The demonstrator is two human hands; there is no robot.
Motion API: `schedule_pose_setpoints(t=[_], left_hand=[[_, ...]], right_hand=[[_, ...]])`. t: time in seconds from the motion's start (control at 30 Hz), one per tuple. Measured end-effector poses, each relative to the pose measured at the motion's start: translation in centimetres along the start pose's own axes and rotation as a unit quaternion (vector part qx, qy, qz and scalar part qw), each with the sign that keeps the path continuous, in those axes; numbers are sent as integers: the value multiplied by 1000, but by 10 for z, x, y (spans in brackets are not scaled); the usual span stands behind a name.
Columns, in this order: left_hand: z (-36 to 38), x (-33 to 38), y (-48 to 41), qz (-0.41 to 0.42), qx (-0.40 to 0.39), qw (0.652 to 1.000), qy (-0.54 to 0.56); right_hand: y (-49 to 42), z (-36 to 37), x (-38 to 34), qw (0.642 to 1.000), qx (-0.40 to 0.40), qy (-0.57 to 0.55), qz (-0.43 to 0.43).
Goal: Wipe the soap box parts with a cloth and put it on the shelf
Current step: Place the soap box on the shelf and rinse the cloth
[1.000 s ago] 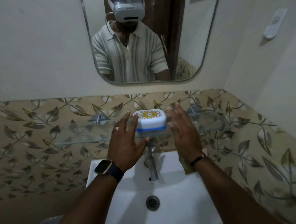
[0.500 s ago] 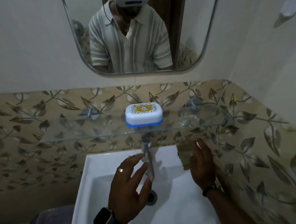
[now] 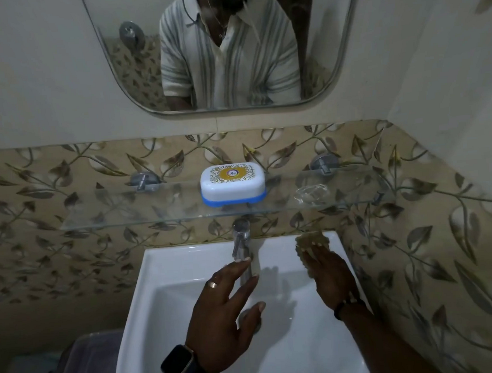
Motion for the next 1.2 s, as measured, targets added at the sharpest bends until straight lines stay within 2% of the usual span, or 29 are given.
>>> schedule_pose_setpoints(t=[0.13,0.3,0.37,0.47,0.6,0.67,0.77,0.8,0.9,1.03,1.2], left_hand=[[4,7,-5,-5,3,1000,-4],[9,20,-13,4,1,1000,-6],[11,22,-15,2,1,1000,-4],[14,24,-17,-19,-12,1000,-7],[17,11,-19,-123,-34,992,21],[16,3,-19,-174,-14,979,109],[11,-12,-15,-254,26,924,285],[6,-16,-14,-263,43,917,296],[-9,-21,-7,-255,71,929,260],[-27,-21,1,-255,106,930,243],[-66,-37,24,-288,193,904,252]], right_hand=[[-2,-11,3,999,-3,-31,9],[-3,-55,-1,986,73,-129,76],[1,-70,0,971,102,-180,118],[4,-89,-8,932,96,-304,173],[-1,-123,-46,892,34,-435,123],[-5,-138,-69,872,-4,-484,73],[-8,-154,-94,838,-32,-543,25],[-9,-155,-99,831,-35,-554,20],[-12,-151,-109,813,-44,-581,28],[-19,-148,-122,804,-44,-592,25],[-35,-155,-164,796,-37,-604,-10]])
Point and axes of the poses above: each hand's wrist, its own y-axis away from the middle knuckle, its own z-axis out of the palm, x = y × z, the point moved 9 cm from there along -y, towards the middle knuckle, and after that the axes turned 10 degrees about y, right-handed, at the moved point
